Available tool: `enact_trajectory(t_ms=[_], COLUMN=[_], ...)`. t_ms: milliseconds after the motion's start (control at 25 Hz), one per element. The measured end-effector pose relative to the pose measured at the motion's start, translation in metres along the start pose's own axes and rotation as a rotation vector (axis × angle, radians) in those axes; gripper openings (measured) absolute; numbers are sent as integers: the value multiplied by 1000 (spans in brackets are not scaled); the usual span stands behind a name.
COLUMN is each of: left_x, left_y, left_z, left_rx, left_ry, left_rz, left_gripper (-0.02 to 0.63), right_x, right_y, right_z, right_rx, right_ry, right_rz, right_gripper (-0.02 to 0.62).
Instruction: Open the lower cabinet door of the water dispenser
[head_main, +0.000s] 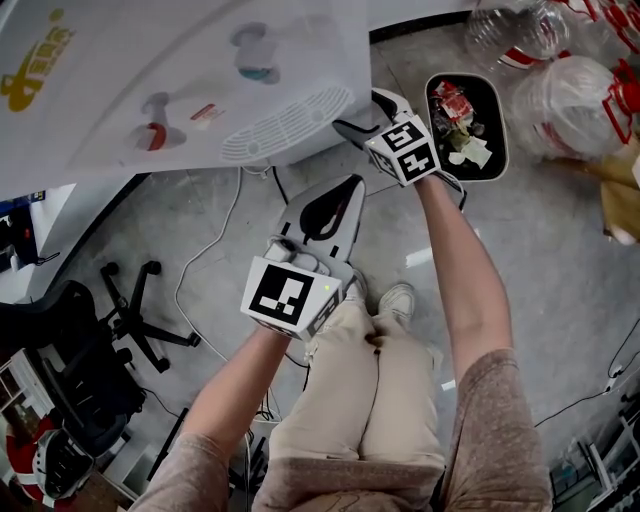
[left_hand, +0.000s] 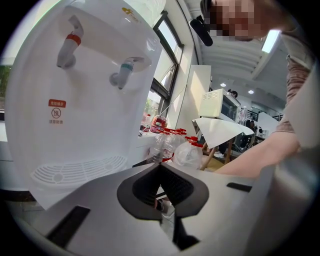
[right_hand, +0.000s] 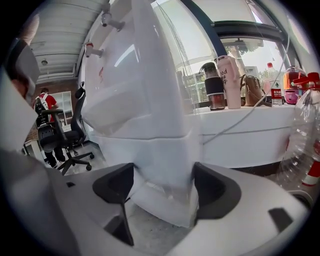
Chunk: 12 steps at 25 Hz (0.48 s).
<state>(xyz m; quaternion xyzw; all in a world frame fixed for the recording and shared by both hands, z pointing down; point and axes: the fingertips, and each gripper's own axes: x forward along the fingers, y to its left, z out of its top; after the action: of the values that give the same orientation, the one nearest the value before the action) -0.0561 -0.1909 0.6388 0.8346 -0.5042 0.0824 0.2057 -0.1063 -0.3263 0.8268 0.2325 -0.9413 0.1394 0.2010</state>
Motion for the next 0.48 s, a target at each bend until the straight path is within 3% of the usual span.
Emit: enact_trajectory(t_ms=[480], left_x=[4], left_y=[2], left_z=[-1], left_rx=[-17], left_ry=[-31], left_rz=[-1], left_gripper=[12], right_x=[-20], right_y=[9], right_z=[-11], right_rx=[39], right_ry=[-42], right_rz=[-46], right_gripper=[350])
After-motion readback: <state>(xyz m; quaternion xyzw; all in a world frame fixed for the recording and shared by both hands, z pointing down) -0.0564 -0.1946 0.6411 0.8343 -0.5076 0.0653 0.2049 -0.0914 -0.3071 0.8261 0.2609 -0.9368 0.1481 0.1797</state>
